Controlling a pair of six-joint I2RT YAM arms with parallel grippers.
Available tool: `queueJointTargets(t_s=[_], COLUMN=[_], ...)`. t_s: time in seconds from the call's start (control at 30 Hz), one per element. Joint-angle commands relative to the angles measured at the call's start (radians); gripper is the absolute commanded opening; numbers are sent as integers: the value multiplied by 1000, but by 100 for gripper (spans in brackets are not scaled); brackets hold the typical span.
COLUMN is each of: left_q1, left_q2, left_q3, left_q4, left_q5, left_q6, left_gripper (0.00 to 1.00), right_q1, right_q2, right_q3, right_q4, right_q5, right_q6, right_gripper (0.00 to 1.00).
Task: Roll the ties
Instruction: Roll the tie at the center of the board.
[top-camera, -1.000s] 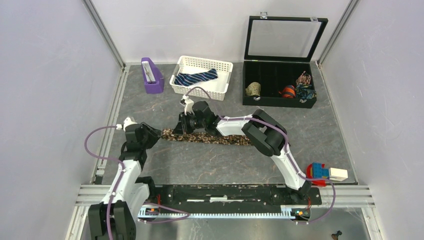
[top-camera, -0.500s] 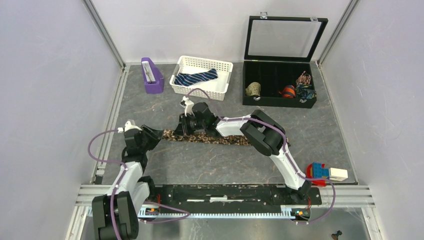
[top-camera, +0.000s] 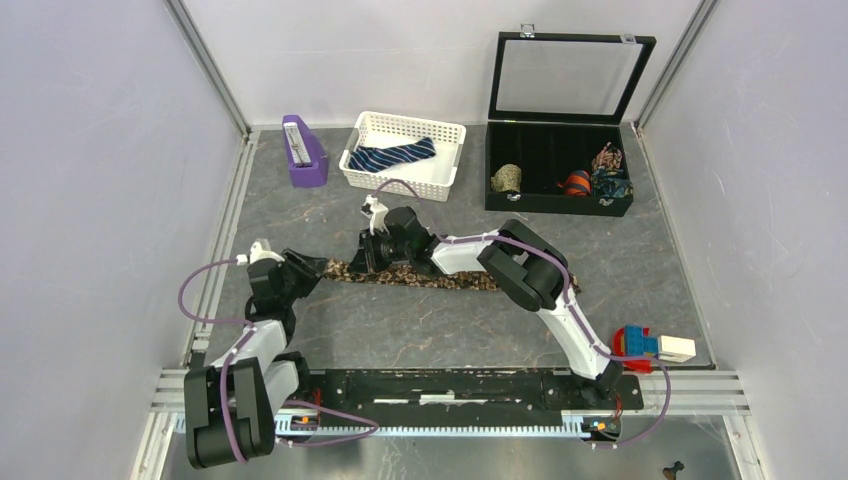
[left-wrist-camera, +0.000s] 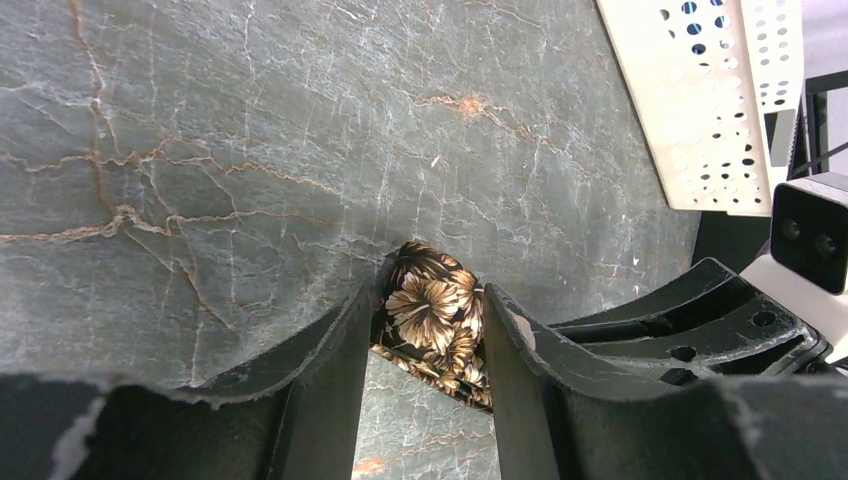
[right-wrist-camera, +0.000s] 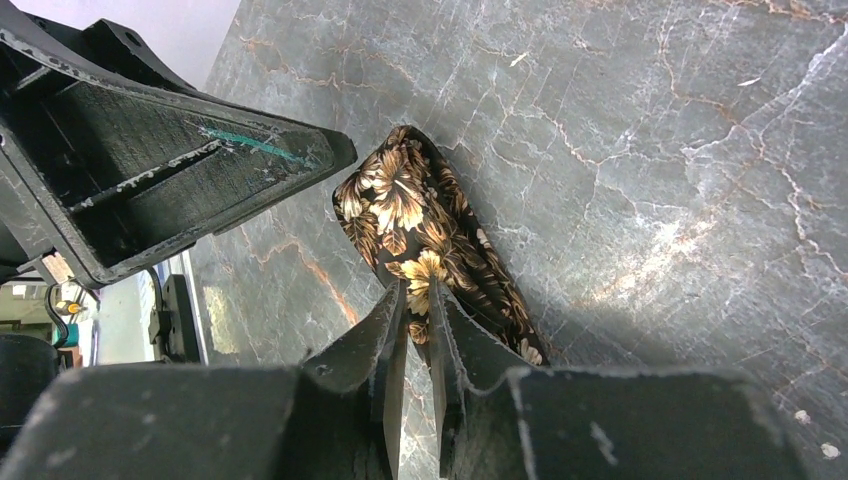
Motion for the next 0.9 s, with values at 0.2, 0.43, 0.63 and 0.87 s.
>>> queueJointTargets(t_s=[0.2, 0.43, 0.63, 0.87], left_q1=[25, 62, 64, 64], left_q2=[85, 289, 261, 309], left_q3=[88, 74, 74, 74], left_q4=[-14, 205, 126, 173], left_q5=[59, 246, 224, 265], left_q6=[70, -1, -10, -32], left_gripper=[50, 49, 48, 44], right_q1=[-4, -3, -3, -4], right_q2=[20, 17, 20, 29], right_q3=[-15, -14, -4, 3], right_q4=[38, 36, 26, 20], right_q5=[9, 8, 5, 5], right_q6=[-18, -20, -24, -25], right_gripper=[20, 20, 20, 19])
